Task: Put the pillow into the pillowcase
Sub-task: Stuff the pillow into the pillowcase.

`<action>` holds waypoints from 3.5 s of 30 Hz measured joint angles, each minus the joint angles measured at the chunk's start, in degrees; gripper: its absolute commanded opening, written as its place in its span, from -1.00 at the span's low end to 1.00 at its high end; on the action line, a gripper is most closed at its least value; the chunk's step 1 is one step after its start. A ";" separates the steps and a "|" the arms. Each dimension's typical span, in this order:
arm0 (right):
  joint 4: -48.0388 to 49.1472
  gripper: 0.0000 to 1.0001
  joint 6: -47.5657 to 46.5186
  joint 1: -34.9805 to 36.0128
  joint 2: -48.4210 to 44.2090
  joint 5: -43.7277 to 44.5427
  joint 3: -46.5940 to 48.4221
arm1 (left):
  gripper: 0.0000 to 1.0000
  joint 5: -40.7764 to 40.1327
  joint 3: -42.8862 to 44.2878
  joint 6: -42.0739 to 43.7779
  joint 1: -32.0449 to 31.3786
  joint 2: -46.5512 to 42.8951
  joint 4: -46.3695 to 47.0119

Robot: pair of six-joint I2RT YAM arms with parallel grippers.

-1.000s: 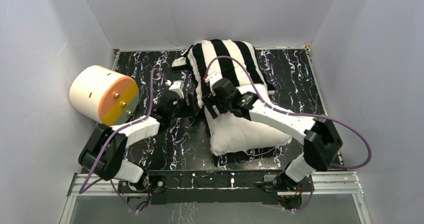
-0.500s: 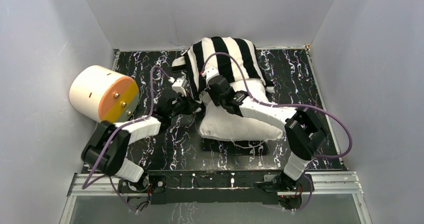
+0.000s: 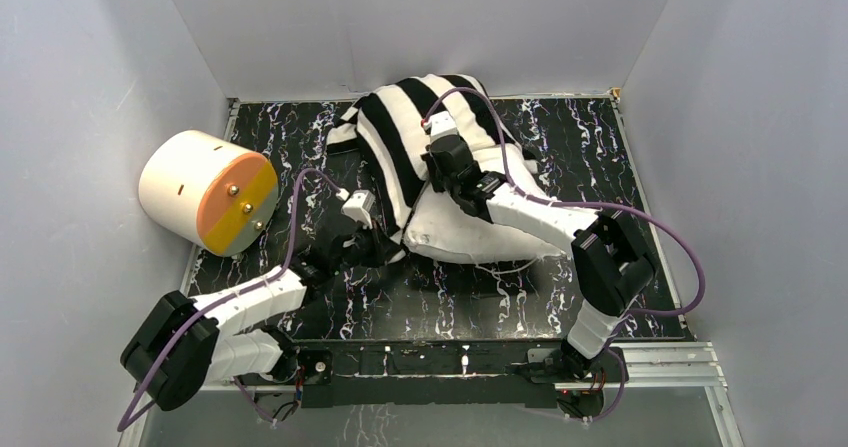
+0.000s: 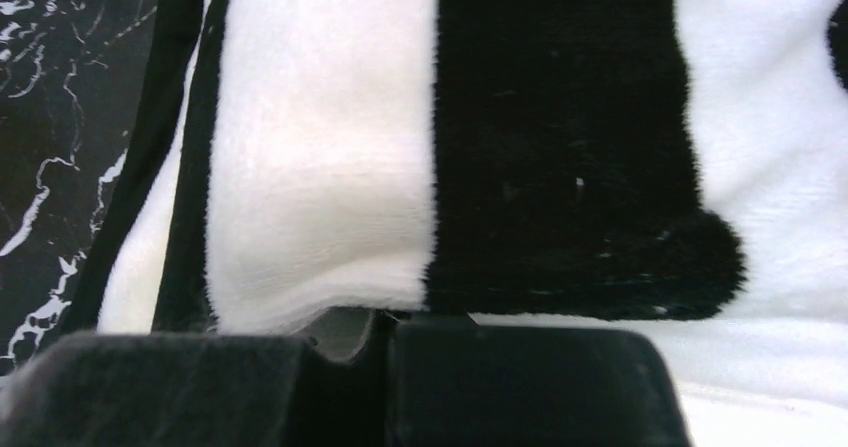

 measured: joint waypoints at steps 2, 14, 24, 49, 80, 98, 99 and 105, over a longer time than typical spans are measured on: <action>1.11 -1.00 0.66 -0.04 0.07 -0.90 -0.22 | -1.00 -0.68 -1.70 -1.25 -0.66 -0.72 0.13; 15.74 0.33 4.42 -3.65 -7.43 -19.98 -16.50 | 0.09 4.11 -2.43 -6.03 -4.92 -9.60 -6.56; -10.36 0.68 3.76 -22.34 -25.18 -38.82 -10.67 | 0.21 -9.46 26.14 15.32 -5.14 0.81 -14.21; 1.97 -0.12 12.87 -37.73 -7.26 -57.33 -11.19 | -1.00 -12.48 65.77 50.86 -5.16 50.93 -2.36; 23.50 -0.37 27.98 -35.85 -7.43 -57.37 -20.39 | 0.28 -26.86 63.14 59.12 -14.16 46.93 -2.67; 25.03 -0.36 27.82 -35.41 -7.52 -57.13 -21.53 | -0.60 -32.85 72.19 69.83 -10.03 58.31 3.26; 25.16 -0.36 27.91 -35.36 -7.52 -57.13 -21.53 | -0.83 -32.74 72.81 69.96 -9.90 58.93 2.89; 26.91 -0.48 29.31 -34.53 -7.17 -57.22 -21.55 | -1.00 -29.16 73.42 66.95 -10.51 58.80 -2.23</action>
